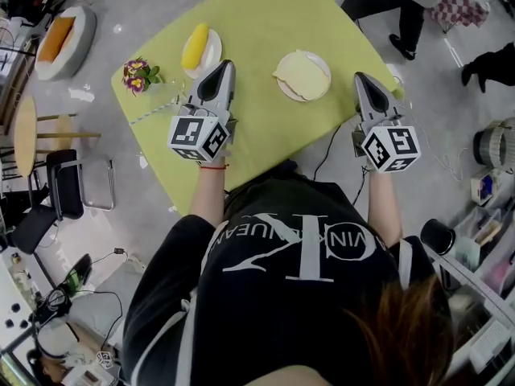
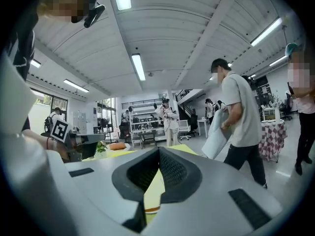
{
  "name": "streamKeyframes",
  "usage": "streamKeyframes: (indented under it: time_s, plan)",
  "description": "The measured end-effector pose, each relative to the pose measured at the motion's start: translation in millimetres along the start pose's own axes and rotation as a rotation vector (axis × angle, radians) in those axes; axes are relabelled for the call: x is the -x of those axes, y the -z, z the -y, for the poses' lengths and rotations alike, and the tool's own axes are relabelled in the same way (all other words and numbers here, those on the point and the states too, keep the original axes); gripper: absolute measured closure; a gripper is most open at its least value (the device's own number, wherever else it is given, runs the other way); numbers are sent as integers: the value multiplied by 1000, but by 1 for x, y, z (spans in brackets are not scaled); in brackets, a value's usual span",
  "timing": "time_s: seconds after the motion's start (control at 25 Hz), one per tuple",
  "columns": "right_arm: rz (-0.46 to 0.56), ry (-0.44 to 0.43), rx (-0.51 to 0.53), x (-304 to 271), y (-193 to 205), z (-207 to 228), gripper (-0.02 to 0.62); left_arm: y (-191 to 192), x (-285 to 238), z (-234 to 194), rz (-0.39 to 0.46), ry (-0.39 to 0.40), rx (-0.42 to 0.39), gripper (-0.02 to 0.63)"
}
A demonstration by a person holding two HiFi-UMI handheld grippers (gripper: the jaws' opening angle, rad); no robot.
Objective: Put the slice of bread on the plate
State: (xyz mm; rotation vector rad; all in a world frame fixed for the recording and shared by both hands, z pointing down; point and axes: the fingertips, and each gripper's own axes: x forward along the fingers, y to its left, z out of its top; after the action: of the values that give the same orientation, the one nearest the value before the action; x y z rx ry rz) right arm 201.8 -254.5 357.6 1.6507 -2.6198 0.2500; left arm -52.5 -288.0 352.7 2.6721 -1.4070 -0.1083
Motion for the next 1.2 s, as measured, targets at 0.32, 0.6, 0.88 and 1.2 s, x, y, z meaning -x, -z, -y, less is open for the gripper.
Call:
streamKeyframes:
  time_s: [0.32, 0.6, 0.88, 1.2]
  plan:
    - [31, 6, 23, -4, -8, 3, 597, -5, 3, -12, 18, -33, 7, 600]
    - [21, 3, 25, -6, -3, 2, 597, 1, 4, -15, -3, -44, 16, 600]
    - [16, 8, 28, -4, -1, 3, 597, 3, 3, -12, -16, -38, 15, 600]
    - [12, 12, 27, -2, 3, 5, 597, 6, 1, -7, -27, -28, 11, 598]
